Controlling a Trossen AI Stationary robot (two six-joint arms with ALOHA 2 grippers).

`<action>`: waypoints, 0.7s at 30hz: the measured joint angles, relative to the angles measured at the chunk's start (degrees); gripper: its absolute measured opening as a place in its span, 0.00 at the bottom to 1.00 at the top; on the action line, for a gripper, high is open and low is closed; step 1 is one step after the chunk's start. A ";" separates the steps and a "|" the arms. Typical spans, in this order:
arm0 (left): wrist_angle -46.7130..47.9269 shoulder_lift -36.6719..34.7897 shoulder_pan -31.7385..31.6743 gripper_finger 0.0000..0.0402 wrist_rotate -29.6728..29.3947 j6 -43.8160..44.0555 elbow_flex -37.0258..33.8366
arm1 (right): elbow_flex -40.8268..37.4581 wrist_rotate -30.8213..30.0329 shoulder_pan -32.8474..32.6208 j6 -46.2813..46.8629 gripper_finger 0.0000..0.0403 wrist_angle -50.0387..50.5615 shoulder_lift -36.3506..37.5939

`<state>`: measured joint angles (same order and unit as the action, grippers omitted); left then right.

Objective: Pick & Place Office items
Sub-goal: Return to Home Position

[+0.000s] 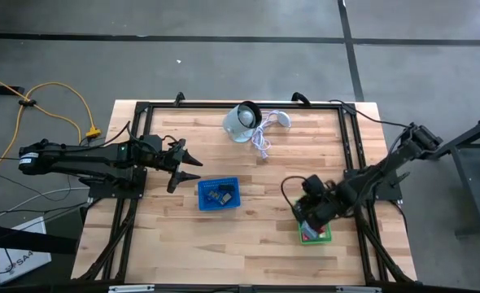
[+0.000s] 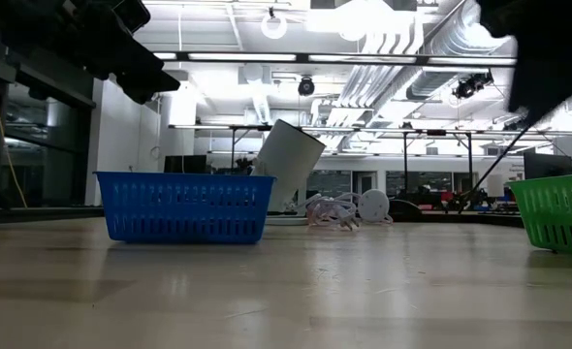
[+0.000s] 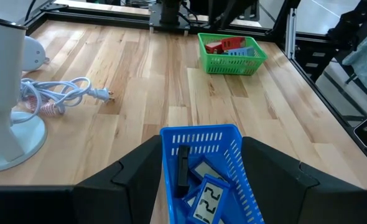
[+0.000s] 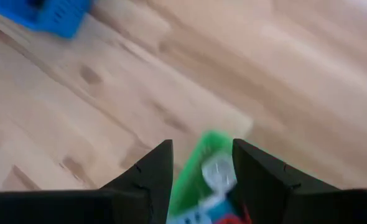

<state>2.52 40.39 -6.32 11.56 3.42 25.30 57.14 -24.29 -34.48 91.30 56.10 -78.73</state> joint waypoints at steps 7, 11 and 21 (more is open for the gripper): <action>-0.01 0.00 0.00 0.53 0.00 0.02 0.00 | 0.00 -3.74 8.63 -25.67 0.38 -10.26 4.58; 0.00 0.02 0.02 0.53 0.00 0.01 0.00 | 0.00 -4.18 14.24 -42.70 0.38 -22.99 5.86; 0.01 0.00 0.00 0.53 -0.01 0.02 0.00 | 0.02 7.22 25.73 -71.90 0.38 -44.44 5.43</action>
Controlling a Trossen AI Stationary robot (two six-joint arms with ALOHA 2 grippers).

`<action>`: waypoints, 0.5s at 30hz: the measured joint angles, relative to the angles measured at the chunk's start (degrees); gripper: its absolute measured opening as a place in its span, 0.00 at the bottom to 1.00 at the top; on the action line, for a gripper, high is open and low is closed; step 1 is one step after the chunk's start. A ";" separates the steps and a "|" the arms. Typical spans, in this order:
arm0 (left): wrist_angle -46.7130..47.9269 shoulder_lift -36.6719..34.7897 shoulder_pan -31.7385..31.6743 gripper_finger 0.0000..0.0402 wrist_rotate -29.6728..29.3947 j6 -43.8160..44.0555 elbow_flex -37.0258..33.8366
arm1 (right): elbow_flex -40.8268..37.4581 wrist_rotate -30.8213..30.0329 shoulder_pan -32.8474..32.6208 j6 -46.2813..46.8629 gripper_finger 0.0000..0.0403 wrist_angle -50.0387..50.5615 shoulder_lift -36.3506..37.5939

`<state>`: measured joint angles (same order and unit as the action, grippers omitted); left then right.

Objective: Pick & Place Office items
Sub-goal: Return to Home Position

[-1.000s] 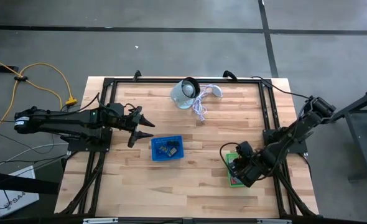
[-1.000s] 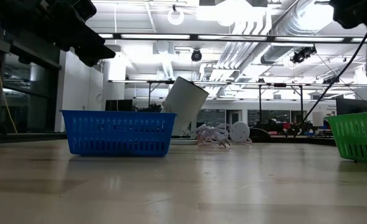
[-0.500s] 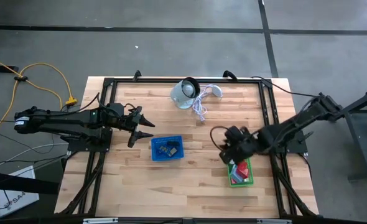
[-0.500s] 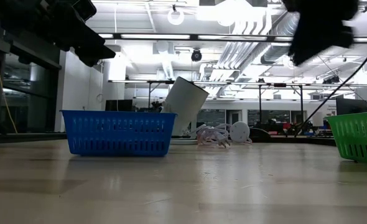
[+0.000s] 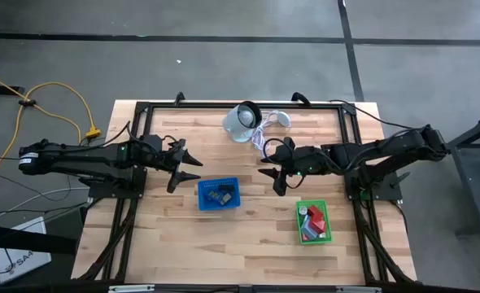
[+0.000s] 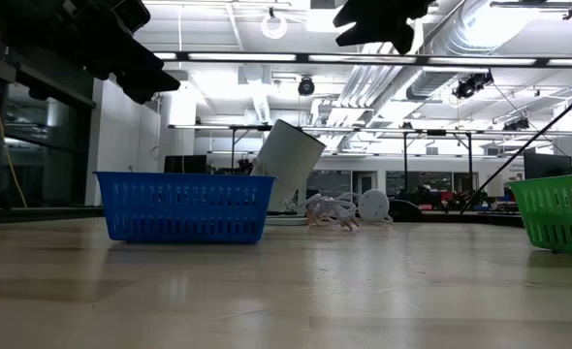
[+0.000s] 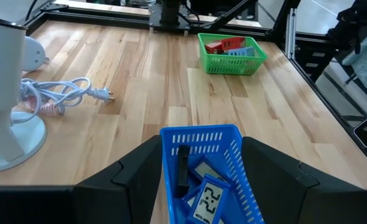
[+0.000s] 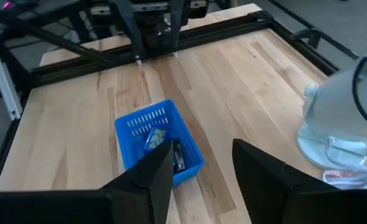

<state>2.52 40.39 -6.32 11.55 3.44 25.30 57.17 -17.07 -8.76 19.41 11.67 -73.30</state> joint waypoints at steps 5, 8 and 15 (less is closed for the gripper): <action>-0.01 -0.01 0.01 0.53 0.01 -0.01 0.00 | 0.00 3.87 2.35 -2.84 0.38 -0.41 0.01; -0.01 0.00 0.00 0.53 0.01 0.00 0.00 | 0.00 4.71 2.94 -2.98 0.38 -0.39 0.00; 0.00 -0.01 0.01 0.53 0.00 0.00 0.00 | 0.00 5.38 4.42 -3.97 0.38 -0.36 0.00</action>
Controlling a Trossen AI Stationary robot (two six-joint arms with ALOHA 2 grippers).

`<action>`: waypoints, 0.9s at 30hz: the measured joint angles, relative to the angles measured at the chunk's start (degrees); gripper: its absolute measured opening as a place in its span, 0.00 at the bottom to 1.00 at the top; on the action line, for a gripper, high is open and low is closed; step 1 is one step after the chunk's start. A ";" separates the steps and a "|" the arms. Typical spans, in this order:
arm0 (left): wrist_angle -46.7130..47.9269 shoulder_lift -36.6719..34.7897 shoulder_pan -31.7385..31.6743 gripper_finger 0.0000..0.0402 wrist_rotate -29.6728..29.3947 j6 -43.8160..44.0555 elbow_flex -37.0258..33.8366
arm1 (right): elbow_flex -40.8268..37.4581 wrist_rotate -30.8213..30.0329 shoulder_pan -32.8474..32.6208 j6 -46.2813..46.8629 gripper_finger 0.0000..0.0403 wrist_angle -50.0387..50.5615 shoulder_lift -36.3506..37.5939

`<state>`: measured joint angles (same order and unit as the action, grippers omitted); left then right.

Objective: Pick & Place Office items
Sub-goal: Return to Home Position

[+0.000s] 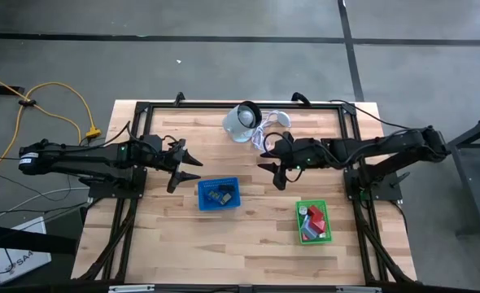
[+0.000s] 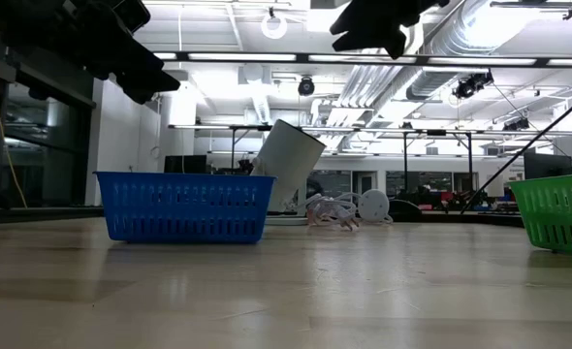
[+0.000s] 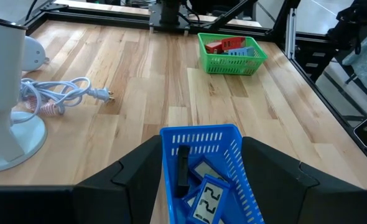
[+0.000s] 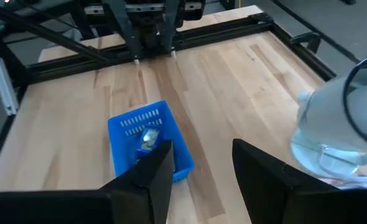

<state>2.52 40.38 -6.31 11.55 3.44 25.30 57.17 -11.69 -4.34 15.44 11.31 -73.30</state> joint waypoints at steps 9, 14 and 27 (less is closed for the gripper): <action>-0.02 0.00 -0.01 0.53 0.01 -0.01 0.00 | -0.18 0.12 0.73 -4.00 0.38 2.15 4.39; -0.02 0.00 0.00 0.53 0.00 -0.02 0.00 | -6.66 0.12 0.74 -4.81 0.38 -3.41 9.99; 0.00 0.02 -0.01 0.53 0.01 0.00 0.00 | -26.32 -0.02 0.76 -6.71 0.38 -17.15 27.01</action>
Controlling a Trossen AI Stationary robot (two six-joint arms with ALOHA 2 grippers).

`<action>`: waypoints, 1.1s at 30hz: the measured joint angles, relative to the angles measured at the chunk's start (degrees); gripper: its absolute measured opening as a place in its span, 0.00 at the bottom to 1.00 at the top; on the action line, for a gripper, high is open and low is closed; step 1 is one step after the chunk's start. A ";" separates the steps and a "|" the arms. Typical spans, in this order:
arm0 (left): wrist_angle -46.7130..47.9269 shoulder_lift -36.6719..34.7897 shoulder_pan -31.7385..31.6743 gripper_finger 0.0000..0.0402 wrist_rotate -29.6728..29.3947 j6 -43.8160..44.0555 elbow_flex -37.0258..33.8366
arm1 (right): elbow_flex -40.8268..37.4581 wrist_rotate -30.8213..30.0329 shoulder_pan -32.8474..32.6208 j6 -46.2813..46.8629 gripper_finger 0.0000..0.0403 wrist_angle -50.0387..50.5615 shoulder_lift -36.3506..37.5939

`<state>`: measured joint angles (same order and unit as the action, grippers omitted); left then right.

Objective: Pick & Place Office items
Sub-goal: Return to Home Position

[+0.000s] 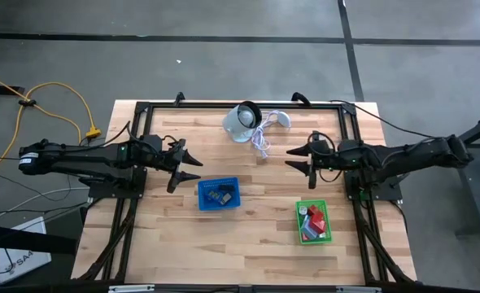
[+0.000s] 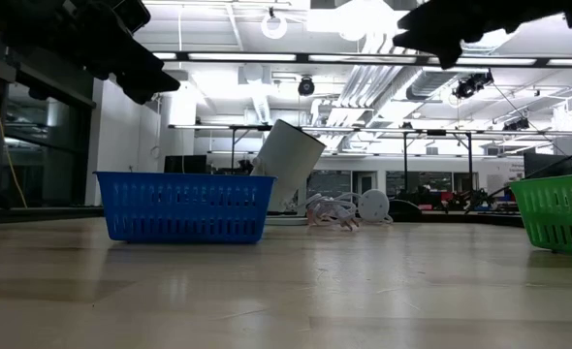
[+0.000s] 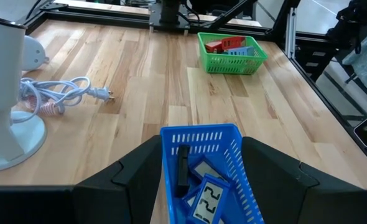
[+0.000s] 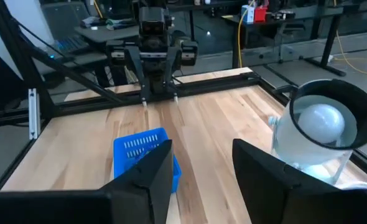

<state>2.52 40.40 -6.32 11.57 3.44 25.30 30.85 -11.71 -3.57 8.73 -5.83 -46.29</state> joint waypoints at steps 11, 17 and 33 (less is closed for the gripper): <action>0.00 -0.02 0.01 0.53 -0.01 -0.01 -0.01 | -7.61 -0.32 -0.01 2.01 0.38 -1.87 8.93; -0.02 -0.01 0.01 0.53 -0.02 -0.01 0.00 | -10.65 -0.24 -0.02 2.05 0.38 -2.00 13.18; 0.00 -0.02 -0.01 0.53 0.00 0.00 -0.02 | -21.43 1.52 -0.17 2.80 0.38 -4.27 27.56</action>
<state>2.52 40.38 -6.33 11.57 3.44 25.28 9.42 -10.19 -3.75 11.53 -10.10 -18.72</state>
